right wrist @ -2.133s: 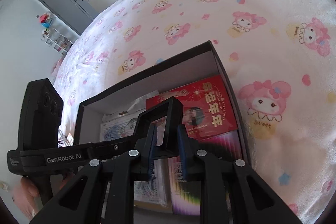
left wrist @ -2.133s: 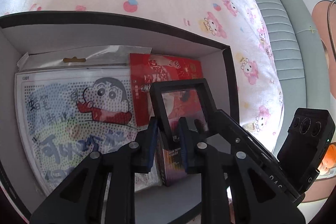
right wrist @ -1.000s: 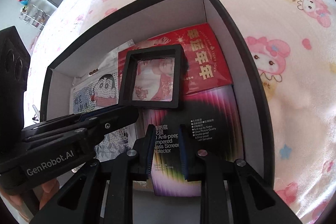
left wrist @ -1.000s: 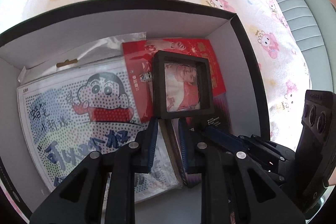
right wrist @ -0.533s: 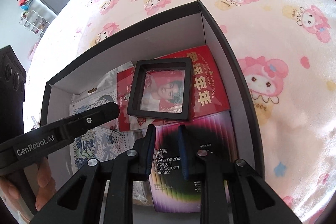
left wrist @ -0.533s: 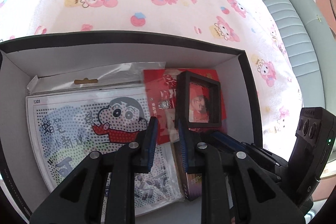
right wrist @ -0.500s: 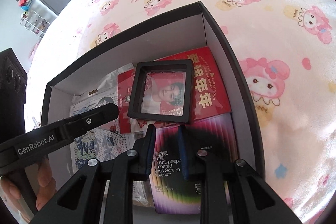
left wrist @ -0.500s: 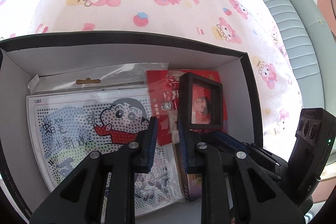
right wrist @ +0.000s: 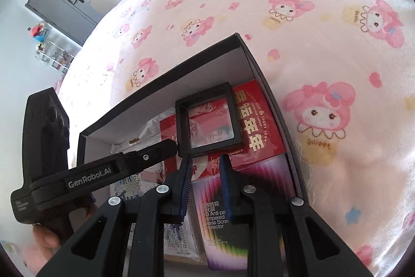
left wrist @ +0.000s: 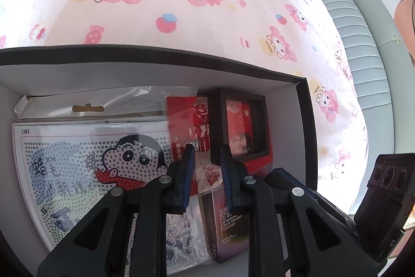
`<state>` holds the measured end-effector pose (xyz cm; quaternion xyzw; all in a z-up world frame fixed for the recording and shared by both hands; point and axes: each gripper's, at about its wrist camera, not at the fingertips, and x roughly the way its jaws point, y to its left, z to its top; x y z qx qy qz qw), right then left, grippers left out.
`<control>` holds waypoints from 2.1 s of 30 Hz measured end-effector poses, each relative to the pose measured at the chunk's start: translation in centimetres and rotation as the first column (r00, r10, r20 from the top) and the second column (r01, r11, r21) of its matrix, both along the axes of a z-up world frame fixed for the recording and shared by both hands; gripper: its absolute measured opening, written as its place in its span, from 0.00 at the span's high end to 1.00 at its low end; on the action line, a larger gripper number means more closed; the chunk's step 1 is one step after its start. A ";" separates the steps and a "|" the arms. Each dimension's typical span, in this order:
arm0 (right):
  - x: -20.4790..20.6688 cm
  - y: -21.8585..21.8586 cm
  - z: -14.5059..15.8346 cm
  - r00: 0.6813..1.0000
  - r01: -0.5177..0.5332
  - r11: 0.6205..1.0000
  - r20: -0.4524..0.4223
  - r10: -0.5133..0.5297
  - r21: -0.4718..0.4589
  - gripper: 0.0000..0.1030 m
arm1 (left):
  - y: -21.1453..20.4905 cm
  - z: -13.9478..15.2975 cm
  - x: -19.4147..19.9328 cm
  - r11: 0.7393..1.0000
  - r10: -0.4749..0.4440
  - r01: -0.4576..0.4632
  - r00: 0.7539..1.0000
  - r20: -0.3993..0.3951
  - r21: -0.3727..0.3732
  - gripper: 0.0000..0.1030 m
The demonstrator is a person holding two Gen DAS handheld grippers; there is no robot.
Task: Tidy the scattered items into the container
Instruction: 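Lower the black frame into the box against the red card, then open the left gripper and withdraw it from the box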
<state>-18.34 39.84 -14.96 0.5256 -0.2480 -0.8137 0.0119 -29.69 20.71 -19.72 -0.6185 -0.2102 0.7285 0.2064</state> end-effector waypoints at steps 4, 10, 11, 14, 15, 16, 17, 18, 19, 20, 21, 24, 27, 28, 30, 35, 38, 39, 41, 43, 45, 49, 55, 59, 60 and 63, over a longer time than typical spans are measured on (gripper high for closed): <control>-0.5 -0.9 0.0 1.000 -0.016 0.998 0.018 0.015 0.056 0.82 | 1.2 -0.1 -0.6 1.000 -0.015 0.015 1.000 0.012 0.024 0.82; -0.3 -0.9 -0.6 0.999 -0.020 0.998 0.025 0.019 0.060 0.82 | 2.5 -0.6 -1.1 0.997 -0.017 0.015 0.999 0.028 0.081 0.82; -0.3 -0.9 -0.7 0.999 -0.021 0.998 0.026 0.019 0.061 0.82 | 2.6 -0.8 -1.3 0.995 -0.012 0.008 0.999 0.039 0.104 0.82; -0.3 -0.9 -0.9 1.000 -0.018 0.998 0.026 0.016 0.054 0.82 | 2.9 -1.2 -1.5 0.988 0.001 -0.011 0.998 0.062 0.152 0.82; -0.4 -1.0 -1.0 1.000 -0.020 0.998 0.025 0.018 0.054 0.82 | 2.9 -1.1 -1.6 0.988 0.002 -0.011 0.998 0.060 0.151 0.82; -0.4 -1.0 -1.1 0.999 -0.023 0.998 0.025 0.022 0.055 0.82 | 2.9 -1.0 -1.5 0.989 0.002 -0.010 0.999 0.054 0.150 0.82; -0.4 -1.0 -1.1 0.999 -0.024 0.998 0.024 0.023 0.052 0.82 | 2.7 -0.8 -1.4 0.988 0.004 -0.011 0.999 0.046 0.151 0.82; -0.3 -1.0 -1.1 0.999 -0.024 0.999 0.023 0.023 0.049 0.82 | 2.5 -0.6 -1.3 0.989 0.012 -0.017 0.999 0.038 0.148 0.82; -0.3 -1.0 -1.1 0.999 -0.023 0.999 0.022 0.022 0.044 0.82 | 2.1 -0.5 -1.2 0.989 0.030 -0.035 0.999 0.033 0.143 0.82; -0.3 -0.9 -1.1 1.000 -0.023 0.999 0.022 0.022 0.039 0.82 | 1.7 -0.4 -1.1 0.988 0.057 -0.062 0.998 0.035 0.140 0.82; -0.2 -0.9 -1.1 1.000 -0.020 0.999 0.021 0.019 0.032 0.82 | 1.3 -0.4 -1.1 0.987 0.081 -0.086 0.996 0.041 0.136 0.82; 0.4 -0.5 -0.7 1.000 0.010 1.000 0.002 -0.010 0.002 0.82 | 1.4 -0.4 -1.3 0.989 0.107 -0.111 0.993 0.047 0.095 0.82; 0.7 -0.3 -0.3 0.999 0.022 1.000 -0.026 -0.022 0.015 0.82 | 2.0 -0.7 -1.7 0.985 0.093 -0.102 0.993 0.070 0.136 0.82; 0.6 -0.4 -0.3 1.000 0.020 1.000 -0.023 -0.020 0.018 0.82 | 2.3 -0.8 -1.9 0.984 0.088 -0.099 0.993 0.077 0.149 0.82; 0.4 -0.7 -0.3 1.000 0.013 0.999 -0.019 -0.013 0.038 0.82 | 3.1 -0.9 -2.1 0.986 0.079 -0.089 0.994 0.076 0.143 0.80; 0.0 -1.0 -0.6 1.000 0.004 0.999 -0.015 -0.004 0.051 0.82 | 3.3 -0.8 -2.2 0.986 0.060 -0.071 0.996 0.070 0.154 0.74; 0.2 -1.0 -0.6 1.000 -0.003 0.998 -0.017 0.004 0.062 0.82 | 2.2 -0.2 -1.4 0.985 0.069 -0.076 0.996 0.052 0.152 0.74; 0.2 -1.1 -0.6 1.000 -0.006 0.998 -0.016 0.007 0.070 0.82 | 1.8 0.2 -1.1 0.986 0.071 -0.075 0.997 0.035 0.146 0.74; 0.3 -1.3 -0.4 1.000 -0.009 0.995 -0.017 0.011 0.097 0.82 | 0.8 1.3 -0.1 0.988 0.087 -0.086 0.996 0.001 0.131 0.74; 0.7 -1.6 0.2 0.999 -0.006 0.989 -0.032 0.011 0.148 0.82 | 0.0 2.5 1.0 0.991 0.096 -0.092 0.994 -0.045 0.101 0.73; 1.3 -1.7 1.1 0.998 0.007 0.979 -0.056 0.004 0.204 0.82 | -0.7 4.4 2.1 0.995 0.103 -0.101 0.987 -0.127 0.020 0.69; 3.0 -1.7 3.7 0.990 0.049 0.971 -0.143 -0.015 0.236 0.80 | -2.0 8.5 4.1 0.980 0.109 -0.154 0.943 -0.314 -0.123 0.40; 6.1 -3.4 8.3 0.959 0.110 0.953 -0.282 -0.028 0.282 0.46 | -4.2 14.3 8.6 0.938 0.013 -0.194 0.847 -0.531 -0.287 0.07; 8.2 -6.3 11.8 0.934 0.111 0.939 -0.356 0.013 0.325 0.43 | -6.6 17.8 11.5 0.917 -0.010 -0.231 0.800 -0.600 -0.324 0.05; 8.7 -7.0 12.6 0.930 0.104 0.939 -0.367 0.025 0.328 0.41 | -7.1 18.5 12.4 0.912 -0.005 -0.248 0.790 -0.614 -0.326 0.02; 10.4 -9.1 14.8 0.918 0.100 0.937 -0.395 0.043 0.335 0.38 | -8.9 20.9 15.0 0.896 0.012 -0.300 0.754 -0.657 -0.328 0.01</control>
